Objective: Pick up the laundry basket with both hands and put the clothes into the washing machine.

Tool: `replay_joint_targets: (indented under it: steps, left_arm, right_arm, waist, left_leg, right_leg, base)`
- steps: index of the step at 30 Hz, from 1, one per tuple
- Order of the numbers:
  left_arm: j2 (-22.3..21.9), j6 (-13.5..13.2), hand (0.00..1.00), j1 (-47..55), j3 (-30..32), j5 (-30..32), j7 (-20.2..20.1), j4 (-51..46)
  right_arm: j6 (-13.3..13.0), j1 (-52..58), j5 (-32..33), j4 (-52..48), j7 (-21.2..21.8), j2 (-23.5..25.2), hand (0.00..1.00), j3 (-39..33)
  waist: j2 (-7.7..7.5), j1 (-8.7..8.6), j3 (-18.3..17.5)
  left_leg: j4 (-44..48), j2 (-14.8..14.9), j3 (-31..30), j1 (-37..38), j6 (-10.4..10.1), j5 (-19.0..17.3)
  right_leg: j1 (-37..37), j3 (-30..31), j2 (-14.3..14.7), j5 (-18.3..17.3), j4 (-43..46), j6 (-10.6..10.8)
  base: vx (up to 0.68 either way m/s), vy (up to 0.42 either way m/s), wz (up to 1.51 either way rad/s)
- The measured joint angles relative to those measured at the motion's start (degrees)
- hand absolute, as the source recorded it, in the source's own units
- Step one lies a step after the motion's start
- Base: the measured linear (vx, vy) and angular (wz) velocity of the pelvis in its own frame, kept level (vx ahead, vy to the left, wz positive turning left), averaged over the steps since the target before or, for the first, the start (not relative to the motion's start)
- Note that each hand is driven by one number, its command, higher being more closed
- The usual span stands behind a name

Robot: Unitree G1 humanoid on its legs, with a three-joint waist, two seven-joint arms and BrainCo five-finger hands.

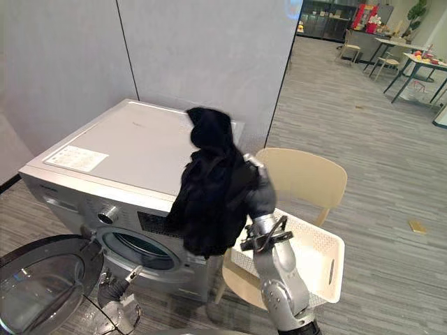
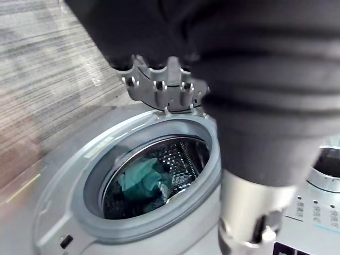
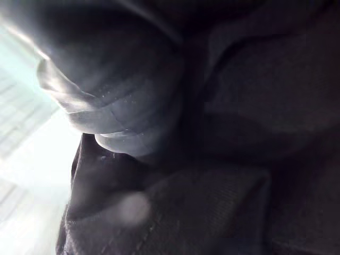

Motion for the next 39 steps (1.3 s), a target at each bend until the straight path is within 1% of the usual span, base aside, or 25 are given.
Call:
replay_joint_targets:
  steps: [7,9,12,13,15,16,17,18,19,22,24,25,26,27,28,29,30,31,32,33,34,35,36,37,39]
  left_arm:
    - [0.2,-0.1,0.00,0.2,-1.7,0.1,-2.1,1.5]
    - [0.2,-0.3,0.00,-0.4,-1.6,0.1,-2.1,1.5]
    - [0.1,-0.3,0.00,-1.0,-2.2,0.1,-2.5,1.5]
    - [0.1,-0.3,0.00,-1.0,-2.1,0.1,-2.7,1.5]
    - [0.1,-0.5,0.00,-1.0,-2.3,0.1,-3.1,1.4]
    - [0.1,-0.6,0.00,-1.0,-2.4,0.1,-3.1,1.4]
    - [0.4,-1.2,0.00,-1.0,-2.4,0.1,-3.2,1.4]
    - [0.7,-1.6,0.00,-1.1,-2.6,0.1,-3.2,1.3]
    - [0.7,-1.6,0.00,-1.0,-2.9,0.1,-3.2,1.3]
    - [0.7,-1.6,0.00,-1.1,-4.4,0.1,-3.2,1.3]
    - [0.7,-1.6,0.00,-1.2,-6.3,0.1,-3.2,0.5]
    - [0.3,-1.6,0.00,-1.2,-7.8,0.2,-3.2,-1.1]
    - [0.2,-1.6,0.00,-1.3,-8.3,0.2,-3.3,-2.7]
    - [0.9,-1.7,0.00,-2.4,-7.8,0.2,-3.1,-4.0]
    - [1.2,-2.1,0.00,-2.7,-7.8,0.2,-3.0,-6.0]
    - [1.3,-2.5,0.00,-2.7,-8.0,0.3,-3.0,-7.2]
    - [1.5,-2.9,0.00,-2.9,-8.8,0.5,-3.1,-8.1]
    - [1.8,-2.9,0.00,-3.1,-9.4,0.8,-3.2,-8.0]
    - [1.9,-2.9,0.00,-3.6,-10.9,1.2,-3.3,-8.1]
    - [1.9,-2.8,0.00,-3.8,-11.9,1.3,-3.5,-8.0]
    - [1.1,-2.7,0.00,-4.2,-12.7,1.7,-3.6,-7.9]
    - [1.1,-2.7,0.00,-4.1,-12.6,2.1,-3.6,-7.9]
    - [0.8,-2.7,0.00,-4.5,-11.7,3.0,-3.5,-7.7]
    - [0.8,-2.6,0.00,-4.9,-10.3,3.6,-3.2,-7.7]
    - [1.3,-2.7,0.00,-5.3,-9.9,4.1,-3.2,-7.8]
  right_arm:
    - [2.7,5.1,0.1,3.3,1.6,-0.1,1.00,4.6]
    - [2.7,5.4,0.1,3.5,1.5,0.0,1.00,4.5]
    - [2.7,5.3,0.1,3.5,1.5,-0.3,1.00,3.5]
    - [2.6,5.3,-0.2,3.4,1.3,-0.6,1.00,3.1]
    - [2.6,5.4,-0.5,3.3,0.8,-1.3,1.00,2.9]
    - [2.6,5.4,-0.6,3.2,0.6,-1.4,1.00,2.9]
    - [2.6,5.7,-0.7,3.0,0.4,-1.2,1.00,2.6]
    - [2.5,6.0,-1.1,2.3,0.3,-0.8,1.00,1.3]
    - [2.5,6.0,-1.2,2.2,0.3,-0.6,1.00,0.8]
    - [1.7,6.1,-1.8,2.2,-0.5,-0.5,1.00,-2.9]
    - [0.3,5.9,-2.2,2.1,-1.9,-0.6,1.00,-3.8]
    - [0.2,5.7,-2.7,1.6,-2.3,-0.7,1.00,-3.8]
    - [0.4,5.0,-3.1,1.5,-2.3,-0.5,1.00,-3.3]
    - [0.9,4.7,-3.6,1.7,-2.4,1.0,1.00,-3.0]
    - [1.2,4.6,-4.3,1.0,-2.5,2.6,1.00,-1.3]
    - [1.4,4.2,-4.5,-0.3,-2.6,3.5,1.00,0.1]
    - [1.4,4.3,-5.1,-3.0,-2.6,4.4,1.00,1.2]
    - [1.3,4.4,-5.4,-4.3,-2.6,4.7,1.00,1.3]
    - [0.6,5.3,-5.8,-6.2,-2.6,5.1,1.00,0.8]
    - [0.4,6.0,-6.0,-6.8,-2.7,5.3,1.00,0.6]
    - [0.5,7.0,-6.1,-6.2,-3.5,4.8,1.00,0.2]
    - [0.6,7.1,-6.3,-5.6,-3.7,4.6,1.00,0.2]
    - [0.8,6.8,-7.2,-4.3,-4.5,4.5,1.00,0.4]
    - [1.1,6.9,-7.3,-3.6,-4.6,4.4,1.00,0.3]
    - [1.3,6.9,-7.3,-3.6,-4.3,3.9,1.00,-0.1]
  waist:
    - [-0.39,0.10,0.2]
    - [-0.41,0.22,2.1]
    - [1.36,0.62,6.2]
    - [2.89,1.03,7.4]
    - [3.59,1.62,7.8]
    - [3.59,1.61,7.7]
    - [1.74,1.49,7.3]
    - [1.43,1.39,7.7]
    - [1.46,1.36,7.9]
    - [1.17,-0.51,8.2]
    - [2.09,-0.43,8.1]
    - [3.97,-0.07,7.9]
    - [4.27,-0.11,8.2]
    - [1.35,-0.36,9.4]
    - [0.58,0.07,9.6]
    - [0.53,0.21,9.5]
    - [1.08,0.30,9.5]
    - [1.21,0.17,9.4]
    - [1.60,-0.05,9.3]
    - [1.80,-0.06,9.2]
    - [1.87,0.34,8.5]
    - [3.18,1.08,8.4]
    - [3.55,1.17,8.7]
    - [3.86,1.04,8.9]
    - [3.79,1.08,8.8]
  left_leg:
    - [1.0,0.0,-4.7,-2.2,-0.1,-0.1]
    - [7.5,0.1,-6.4,-5.1,0.2,-1.8]
    - [18.3,1.8,-7.1,-8.7,0.1,-7.0]
    - [19.8,2.4,-6.8,-9.6,0.4,-8.7]
    - [19.9,3.1,-5.3,-9.8,0.0,-9.5]
    - [19.4,3.1,-4.9,-9.8,-0.1,-9.5]
    - [18.5,3.5,-3.6,-9.6,0.1,-9.5]
    - [23.6,4.4,-2.7,-11.5,2.2,-10.8]
    - [26.6,5.3,-2.7,-12.4,2.9,-11.2]
    - [31.3,10.0,-4.4,-14.5,2.5,-11.4]
    - [28.8,13.0,-6.3,-14.7,0.2,-9.6]
    - [26.1,14.4,-7.4,-13.5,-1.7,-6.0]
    - [25.5,13.1,-8.0,-12.6,-9.0,-10.3]
    - [27.4,10.1,-6.4,-13.1,-7.8,-11.2]
    - [30.9,9.2,-4.9,-14.3,-6.5,-13.9]
    - [35.4,9.8,-4.9,-15.7,-6.1,-16.8]
    - [41.8,10.1,-5.5,-18.0,-5.6,-20.9]
    - [44.6,10.2,-5.9,-19.0,-4.9,-22.9]
    - [48.6,9.3,-6.2,-20.4,-3.2,-25.9]
    - [49.6,8.6,-5.6,-21.0,-2.5,-27.0]
    - [49.4,7.2,-3.3,-21.1,-0.5,-27.8]
    - [47.8,7.1,-1.5,-20.9,0.9,-27.1]
    - [44.5,6.8,1.3,-19.6,3.5,-25.5]
    - [41.0,5.3,2.2,-17.5,5.4,-23.7]
    - [36.4,3.3,3.0,-15.3,6.5,-21.1]
  right_leg:
    - [0.0,-2.8,-0.1,-2.4,2.2,0.0]
    - [0.3,-3.2,-0.3,-2.3,3.4,-0.5]
    - [0.7,-3.3,0.2,-4.2,6.6,-1.2]
    - [0.1,-2.7,0.4,-5.3,8.0,-1.0]
    - [-1.0,-1.6,0.6,-5.5,8.9,-1.1]
    - [-1.4,-1.3,0.6,-5.5,8.9,-1.1]
    - [-2.3,-0.7,-0.5,-5.4,8.4,-1.4]
    - [-3.3,-0.4,-1.5,-5.0,8.9,-1.8]
    - [-3.4,-0.4,-1.8,-4.8,9.1,-2.0]
    - [-3.8,-1.2,-5.4,-5.0,10.8,0.3]
    - [-6.0,0.0,-8.6,-5.2,14.3,2.8]
    - [-7.4,1.0,-9.7,-5.3,16.6,5.3]
    - [-8.4,2.0,-11.2,-5.5,18.1,7.3]
    - [-8.2,3.3,-14.3,-5.1,18.3,7.6]
    - [-7.8,3.2,-15.5,-3.8,17.3,6.8]
    - [-6.8,2.7,-15.4,-2.1,15.9,6.9]
    - [-4.7,1.3,-15.4,-0.9,13.7,8.3]
    - [-3.4,0.7,-15.6,-0.5,12.5,8.5]
    - [-1.7,0.0,-16.5,1.9,10.2,8.2]
    - [-1.9,0.1,-17.2,4.4,9.2,8.4]
    - [-3.4,0.7,-17.7,14.6,5.3,1.4]
    - [-4.5,0.9,-17.3,18.6,3.1,-2.8]
    - [-8.0,0.8,-16.5,15.1,10.7,-1.4]
    - [-9.4,0.4,-14.3,5.8,21.1,0.5]
    - [-9.3,0.4,-10.5,-3.3,29.0,1.2]
  base:
    - [0.01,-0.007,0.32]
    - [0.04,-0.011,0.36]
    - [-0.10,0.003,0.12]
    - [-0.15,-0.001,-0.15]
    - [-0.12,-0.013,-0.23]
    - [-0.05,-0.007,-0.17]
    - [0.01,0.005,-0.11]
    - [0.04,0.019,-0.08]
    - [0.05,0.073,-0.04]
    - [0.04,0.236,0.16]
    - [0.05,0.373,0.00]
    - [0.05,0.541,-0.08]
    - [0.05,0.665,0.01]
    - [0.02,0.583,0.02]
    - [0.01,0.412,-0.03]
    - [-0.03,0.360,-0.20]
    - [-0.03,0.313,-0.13]
    - [-0.04,0.408,0.04]
    - [-0.01,0.342,0.08]
    - [-0.06,0.562,-0.21]
    - [-0.08,0.503,-0.55]
    - [-0.09,0.564,-0.86]
    - [-0.05,0.427,-0.72]
    - [0.00,0.396,-0.50]
    - [0.05,0.308,-0.08]
